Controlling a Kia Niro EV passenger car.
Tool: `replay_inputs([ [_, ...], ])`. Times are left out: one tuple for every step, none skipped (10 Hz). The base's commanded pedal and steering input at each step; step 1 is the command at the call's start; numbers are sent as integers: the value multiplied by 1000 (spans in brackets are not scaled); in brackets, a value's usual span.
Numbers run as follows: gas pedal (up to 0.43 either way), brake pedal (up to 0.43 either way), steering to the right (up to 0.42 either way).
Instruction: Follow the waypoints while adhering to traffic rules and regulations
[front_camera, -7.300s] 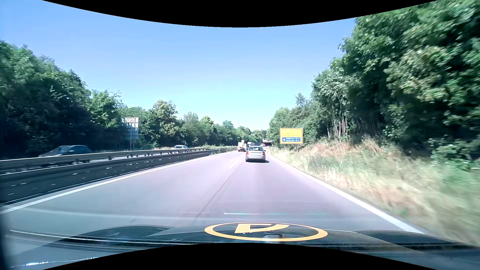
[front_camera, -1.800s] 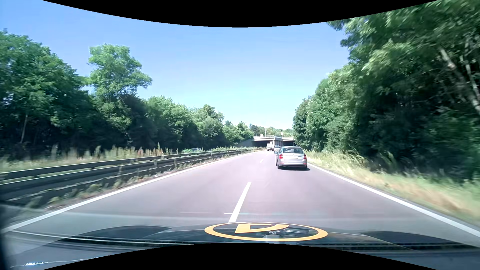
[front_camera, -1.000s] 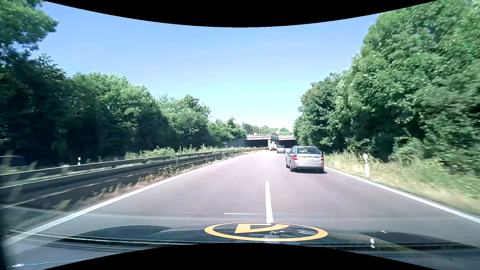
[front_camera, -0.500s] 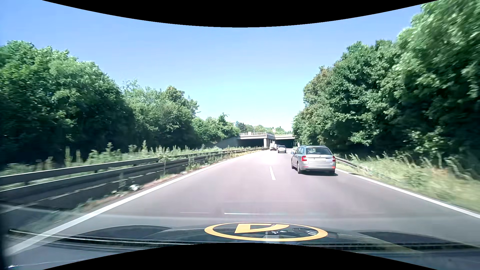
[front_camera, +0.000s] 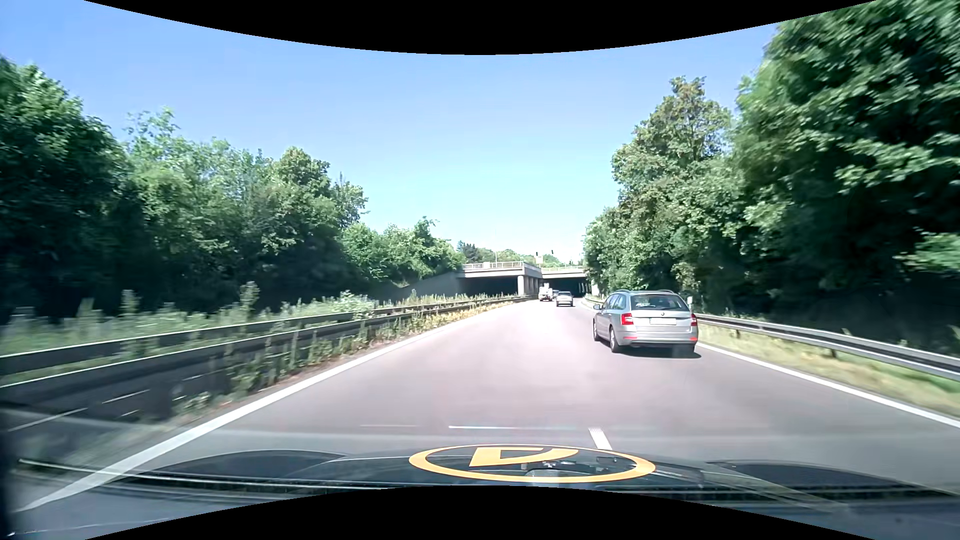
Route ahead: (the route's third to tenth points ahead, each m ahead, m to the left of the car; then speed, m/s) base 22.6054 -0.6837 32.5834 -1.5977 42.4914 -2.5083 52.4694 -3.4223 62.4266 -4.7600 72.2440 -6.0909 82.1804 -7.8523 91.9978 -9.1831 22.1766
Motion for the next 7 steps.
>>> replay_inputs([
  [248, 0, 11],
  [248, 0, 11],
  [248, 0, 11],
  [248, 0, 12],
  [248, 0, 11],
  [248, 0, 11],
  [260, 0, 12],
])
